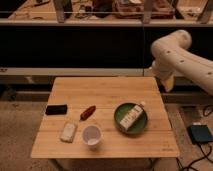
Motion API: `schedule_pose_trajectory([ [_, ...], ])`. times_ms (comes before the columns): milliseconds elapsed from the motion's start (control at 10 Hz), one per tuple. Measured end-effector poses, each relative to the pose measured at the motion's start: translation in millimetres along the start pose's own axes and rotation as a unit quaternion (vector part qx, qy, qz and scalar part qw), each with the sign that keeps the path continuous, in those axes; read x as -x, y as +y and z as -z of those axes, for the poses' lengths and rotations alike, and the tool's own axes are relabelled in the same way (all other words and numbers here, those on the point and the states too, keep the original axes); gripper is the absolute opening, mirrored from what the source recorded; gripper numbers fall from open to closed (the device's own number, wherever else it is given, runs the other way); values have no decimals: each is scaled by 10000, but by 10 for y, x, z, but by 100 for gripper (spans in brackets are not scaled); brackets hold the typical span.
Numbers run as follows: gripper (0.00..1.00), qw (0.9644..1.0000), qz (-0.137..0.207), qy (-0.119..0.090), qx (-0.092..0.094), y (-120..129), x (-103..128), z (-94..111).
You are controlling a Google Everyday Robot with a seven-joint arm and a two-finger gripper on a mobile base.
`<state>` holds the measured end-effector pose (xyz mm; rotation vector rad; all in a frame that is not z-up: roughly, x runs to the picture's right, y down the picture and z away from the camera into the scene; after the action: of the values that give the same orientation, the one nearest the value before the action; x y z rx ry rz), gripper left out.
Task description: Move the arm in a circular motion
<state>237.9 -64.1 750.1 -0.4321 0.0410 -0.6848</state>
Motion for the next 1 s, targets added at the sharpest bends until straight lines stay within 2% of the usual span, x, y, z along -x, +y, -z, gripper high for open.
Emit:
schedule_pose_trajectory([
  [100,80,9997,219,-12,-64,-488,259,-160],
  [200,80,9991,410,-41,-31,-856,508,-320],
  [300,80,9983,570,-121,-32,-1164,758,-451],
  [400,80,9974,695,-207,-23,-1358,962,-539],
  [500,80,9949,940,-358,-4,-1603,1282,-661],
  [600,80,9893,1313,-630,-46,-1848,1727,-734],
  [700,80,9845,1552,-814,-85,-1957,1996,-746],
  [800,80,9768,1875,-1020,-171,-2067,2302,-695],
  [900,80,9661,2241,-1258,-245,-2077,2584,-565],
  [1000,80,9579,2483,-1410,-294,-2042,2759,-446],
])
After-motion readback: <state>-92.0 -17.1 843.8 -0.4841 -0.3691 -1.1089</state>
